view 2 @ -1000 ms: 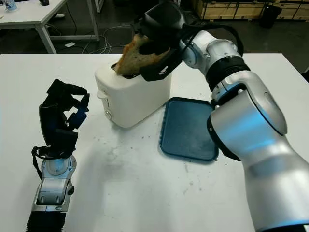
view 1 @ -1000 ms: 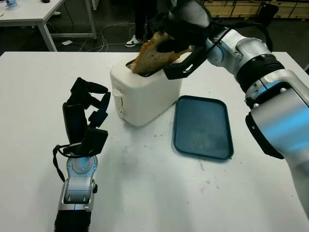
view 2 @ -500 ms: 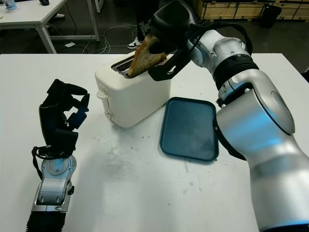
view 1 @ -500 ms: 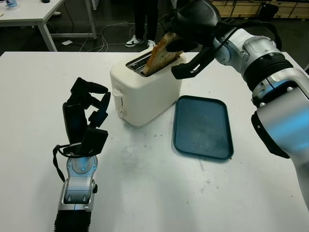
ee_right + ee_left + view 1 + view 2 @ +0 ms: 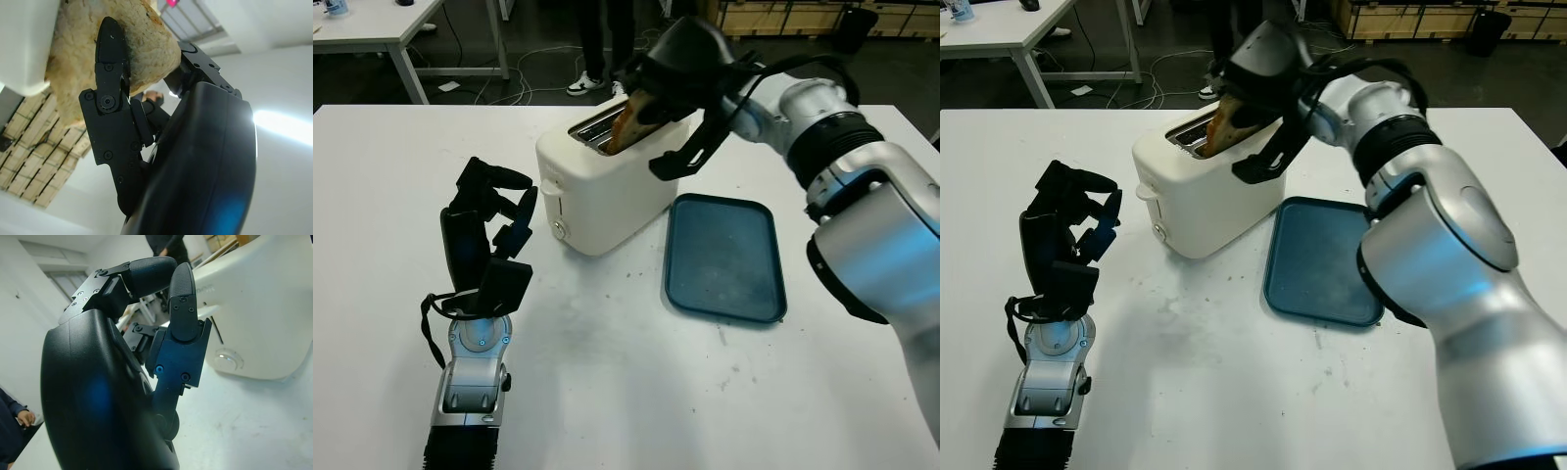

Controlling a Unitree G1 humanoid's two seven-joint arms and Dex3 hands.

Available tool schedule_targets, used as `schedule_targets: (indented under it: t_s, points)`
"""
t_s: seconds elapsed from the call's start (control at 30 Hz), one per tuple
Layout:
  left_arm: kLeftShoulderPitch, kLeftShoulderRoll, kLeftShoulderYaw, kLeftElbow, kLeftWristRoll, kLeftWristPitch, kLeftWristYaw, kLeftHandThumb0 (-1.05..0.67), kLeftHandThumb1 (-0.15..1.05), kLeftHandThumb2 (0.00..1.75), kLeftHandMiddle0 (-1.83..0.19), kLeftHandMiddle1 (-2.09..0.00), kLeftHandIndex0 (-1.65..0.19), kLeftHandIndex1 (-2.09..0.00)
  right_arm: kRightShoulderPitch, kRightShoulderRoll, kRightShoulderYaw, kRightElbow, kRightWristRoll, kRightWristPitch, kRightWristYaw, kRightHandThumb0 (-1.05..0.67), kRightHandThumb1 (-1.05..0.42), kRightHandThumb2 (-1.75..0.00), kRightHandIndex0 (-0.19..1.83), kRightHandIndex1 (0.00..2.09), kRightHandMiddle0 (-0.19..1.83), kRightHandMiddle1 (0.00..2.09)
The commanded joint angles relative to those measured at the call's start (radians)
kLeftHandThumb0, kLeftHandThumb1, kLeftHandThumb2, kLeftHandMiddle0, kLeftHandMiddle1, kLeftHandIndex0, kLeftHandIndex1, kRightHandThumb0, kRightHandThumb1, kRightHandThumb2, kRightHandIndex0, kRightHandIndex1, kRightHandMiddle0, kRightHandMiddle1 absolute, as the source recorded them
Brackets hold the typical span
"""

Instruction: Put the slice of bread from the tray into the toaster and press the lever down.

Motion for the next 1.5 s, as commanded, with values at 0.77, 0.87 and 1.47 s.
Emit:
schedule_targets:
  t_s: [0.77,0.87,1.47]
  points:
    - [0.008,0.005,-0.001,0.001,0.001,-0.016,0.004,-0.43,0.92,0.27,-0.70,-1.75,-0.53,-1.54,-0.078,-0.006,-0.195,-0.024,0.155,-0.042,0.338,-0.88,-0.92,-0.27,0.00,0.47,0.28,0.01]
    - [0.007,0.005,0.000,0.000,0.000,-0.014,0.003,-0.43,0.92,0.27,-0.69,-1.75,-0.54,-1.54,-0.057,-0.036,-0.264,-0.031,0.220,-0.033,0.346,-0.86,-0.92,-0.30,0.00,0.48,0.28,0.02]
    - [-0.002,0.021,-0.001,0.011,0.008,-0.011,-0.008,-0.42,0.92,0.28,-0.69,-1.75,-0.53,-1.51,0.319,-0.071,-0.793,-0.134,0.798,-0.135,0.380,-0.42,-0.92,-0.24,0.74,0.68,0.82,0.14]
